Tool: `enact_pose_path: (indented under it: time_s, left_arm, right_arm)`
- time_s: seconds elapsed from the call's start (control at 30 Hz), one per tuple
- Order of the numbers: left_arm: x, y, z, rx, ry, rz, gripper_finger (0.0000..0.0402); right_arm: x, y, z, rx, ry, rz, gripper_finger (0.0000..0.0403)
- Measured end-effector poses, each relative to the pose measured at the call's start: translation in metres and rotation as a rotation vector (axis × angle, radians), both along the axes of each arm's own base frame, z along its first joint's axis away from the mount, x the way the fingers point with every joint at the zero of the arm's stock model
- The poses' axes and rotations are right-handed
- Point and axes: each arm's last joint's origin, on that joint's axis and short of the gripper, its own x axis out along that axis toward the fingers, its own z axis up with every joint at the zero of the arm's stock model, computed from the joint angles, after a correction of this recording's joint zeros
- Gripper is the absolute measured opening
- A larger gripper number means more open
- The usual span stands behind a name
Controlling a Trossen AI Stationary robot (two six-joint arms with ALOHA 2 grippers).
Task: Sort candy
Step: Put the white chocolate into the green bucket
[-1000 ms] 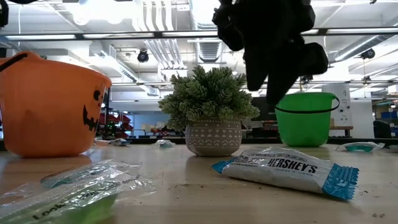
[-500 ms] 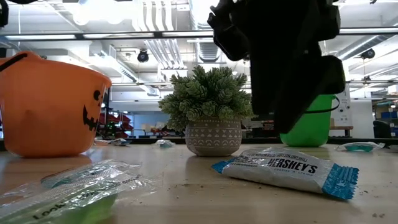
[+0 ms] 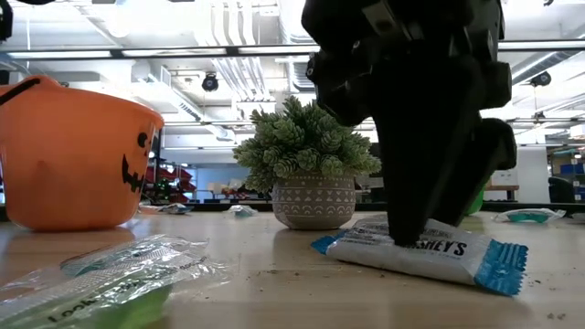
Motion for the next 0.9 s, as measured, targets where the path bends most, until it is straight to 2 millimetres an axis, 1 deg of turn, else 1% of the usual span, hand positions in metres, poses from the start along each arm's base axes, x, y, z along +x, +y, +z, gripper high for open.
enact_pose_path:
  time_s: [0.1, 0.2, 0.3, 0.4, 0.5, 0.63, 0.77, 0.8, 0.9]
  left_arm:
    - [0.0, 0.001, 0.0, 0.006, -0.002, -0.009, 0.0132]
    - [-0.001, 0.001, 0.001, 0.01, -0.005, -0.018, 0.0132]
    - [-0.002, 0.002, 0.001, 0.009, -0.007, -0.019, 0.0132]
    - [-0.003, 0.003, 0.001, 0.005, -0.009, -0.019, 0.0132]
    - [-0.004, 0.004, 0.002, -0.004, -0.004, -0.025, 0.0132]
    - [-0.004, 0.004, 0.002, -0.009, 0.002, -0.031, 0.0132]
    - [-0.004, 0.004, 0.002, -0.003, 0.002, -0.038, 0.0132]
    - [-0.004, 0.004, 0.002, -0.002, 0.001, -0.039, 0.0132]
    - [-0.003, 0.003, 0.001, 0.003, 0.001, -0.044, 0.0132]
  right_arm:
    - [0.0, 0.001, -0.005, 0.018, 0.018, 0.008, 0.0169]
    - [0.001, 0.001, -0.009, 0.026, 0.033, 0.002, 0.0146]
    - [0.002, 0.003, -0.011, 0.045, 0.031, 0.004, 0.0098]
    - [0.003, 0.003, -0.01, 0.074, 0.038, 0.01, 0.0032]
    - [0.004, 0.005, -0.007, 0.093, 0.038, 0.016, 0.0016]
    - [0.004, 0.005, 0.007, 0.101, 0.02, 0.017, 0.001]
    - [0.004, 0.004, 0.035, 0.097, -0.029, 0.006, 0.0009]
    - [0.002, 0.003, 0.044, 0.088, -0.037, 0.001, 0.0009]
    - [-0.004, -0.002, 0.061, 0.037, -0.017, -0.008, 0.0009]
